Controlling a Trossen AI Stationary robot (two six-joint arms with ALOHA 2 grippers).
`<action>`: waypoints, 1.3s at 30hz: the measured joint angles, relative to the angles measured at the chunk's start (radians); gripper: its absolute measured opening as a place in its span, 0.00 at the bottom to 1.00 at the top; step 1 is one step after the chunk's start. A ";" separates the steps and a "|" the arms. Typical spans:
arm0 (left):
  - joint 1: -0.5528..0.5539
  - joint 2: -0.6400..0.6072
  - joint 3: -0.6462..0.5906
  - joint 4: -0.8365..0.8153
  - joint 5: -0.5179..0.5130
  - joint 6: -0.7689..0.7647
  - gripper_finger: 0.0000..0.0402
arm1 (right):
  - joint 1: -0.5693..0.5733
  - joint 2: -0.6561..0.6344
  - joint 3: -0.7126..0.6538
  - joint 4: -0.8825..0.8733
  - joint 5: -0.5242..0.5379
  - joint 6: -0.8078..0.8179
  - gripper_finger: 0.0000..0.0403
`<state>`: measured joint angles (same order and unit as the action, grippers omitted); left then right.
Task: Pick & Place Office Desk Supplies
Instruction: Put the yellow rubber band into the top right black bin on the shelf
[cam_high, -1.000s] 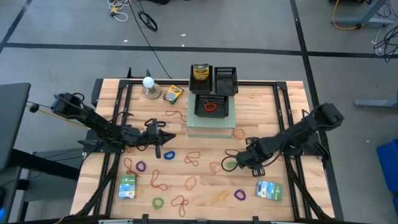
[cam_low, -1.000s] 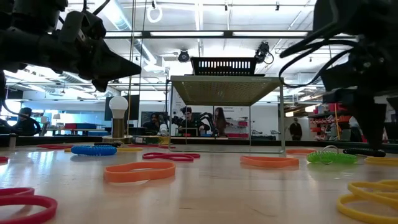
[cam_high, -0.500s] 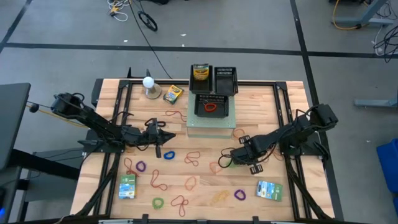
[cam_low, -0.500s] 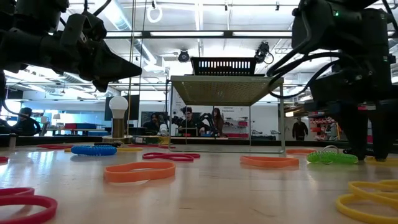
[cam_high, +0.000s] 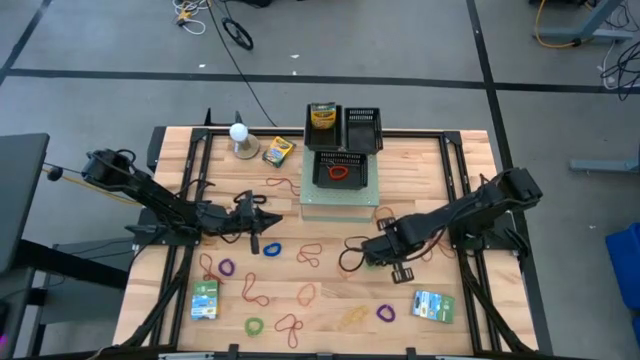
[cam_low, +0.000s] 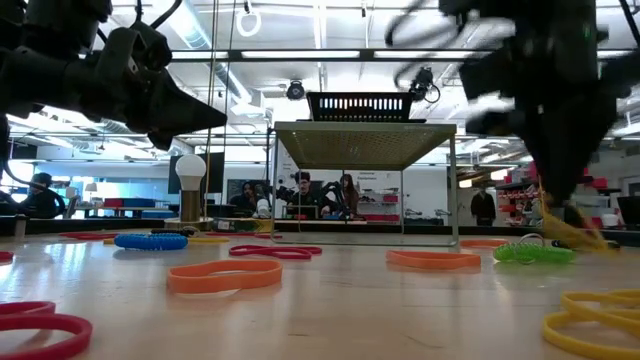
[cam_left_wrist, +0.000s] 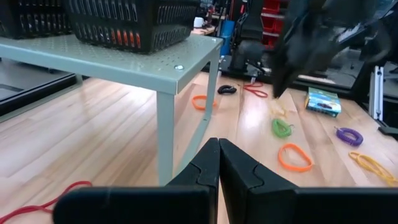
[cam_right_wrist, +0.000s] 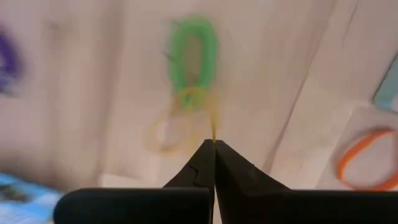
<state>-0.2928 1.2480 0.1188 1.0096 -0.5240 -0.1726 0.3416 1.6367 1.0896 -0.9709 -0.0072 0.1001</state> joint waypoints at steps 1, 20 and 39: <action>0.000 0.000 0.000 -0.003 0.000 0.000 0.02 | 0.004 0.000 0.035 -0.027 -0.002 0.009 0.01; 0.000 0.000 0.000 -0.003 0.000 0.000 0.02 | -0.213 -0.002 0.800 -0.323 0.277 -0.106 0.00; 0.000 0.000 0.000 -0.003 -0.003 0.006 0.02 | -0.807 0.067 0.982 -0.222 0.371 -0.315 0.01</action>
<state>-0.2928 1.2480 0.1184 1.0065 -0.5270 -0.1661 -0.4658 1.7040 2.0716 -1.1930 0.3637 -0.2153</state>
